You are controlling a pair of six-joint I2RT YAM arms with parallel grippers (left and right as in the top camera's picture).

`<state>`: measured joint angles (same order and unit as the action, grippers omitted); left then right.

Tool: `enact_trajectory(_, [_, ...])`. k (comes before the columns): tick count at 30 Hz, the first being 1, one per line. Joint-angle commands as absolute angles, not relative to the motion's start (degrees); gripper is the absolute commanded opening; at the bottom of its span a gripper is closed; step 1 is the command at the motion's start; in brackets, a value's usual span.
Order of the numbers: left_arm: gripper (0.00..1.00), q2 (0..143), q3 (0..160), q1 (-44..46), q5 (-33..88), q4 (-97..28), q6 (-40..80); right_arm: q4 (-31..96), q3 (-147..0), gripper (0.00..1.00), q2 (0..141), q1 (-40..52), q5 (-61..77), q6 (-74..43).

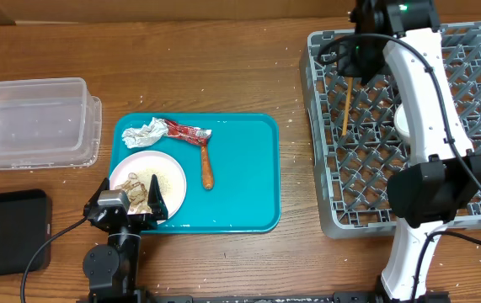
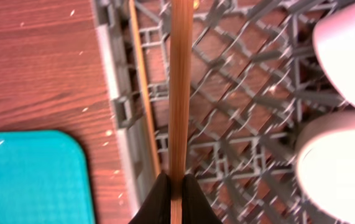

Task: Sort waste into correct bins and load items into the dishwasher
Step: 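Carry the second chopstick to the rack and release it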

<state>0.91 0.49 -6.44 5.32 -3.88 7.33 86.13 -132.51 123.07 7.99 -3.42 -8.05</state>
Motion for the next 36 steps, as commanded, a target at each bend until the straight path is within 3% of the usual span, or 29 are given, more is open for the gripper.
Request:
enact_trajectory(1, [1.0,0.36,0.27,-6.63,5.41,-3.99,7.73,83.92,-131.07,0.04,123.52,7.86,-2.02,-3.95])
enact_trajectory(8, [1.0,0.36,0.27,-6.63,5.41,-4.01,7.73,78.08,-125.62,0.09,123.57,8.14,-0.03,-4.05])
enact_trajectory(10, [1.0,0.36,0.27,-6.63,5.41,-4.01,7.73,77.67,-124.73,0.15,123.57,8.14,0.32,-4.1])
enact_trajectory(12, [1.0,0.36,0.27,-6.63,5.41,-3.99,7.73,77.73,-124.49,0.32,123.57,8.12,0.27,-4.05])
enact_trajectory(13, [1.0,0.36,0.27,-6.63,5.41,-3.99,7.73,77.89,-124.44,0.49,123.57,8.12,0.1,-4.05])
enact_trajectory(15, [1.0,0.36,0.27,-6.63,5.41,-3.99,7.73,78.28,-124.46,0.73,123.57,8.14,0.12,-4.08])
enact_trajectory(16, [1.0,0.36,0.27,-6.63,5.41,-3.99,7.73,78.52,-124.46,0.76,123.55,8.14,0.12,-4.23])
enact_trajectory(27, [1.0,0.36,0.27,-6.63,5.41,-3.99,7.73,85.62,-129.12,0.79,115.35,8.34,7.6,-14.09])
enact_trajectory(36, [1.0,0.36,0.27,-6.63,5.41,-3.99,7.73,89.89,-129.08,0.71,103.31,14.76,9.41,-19.42])
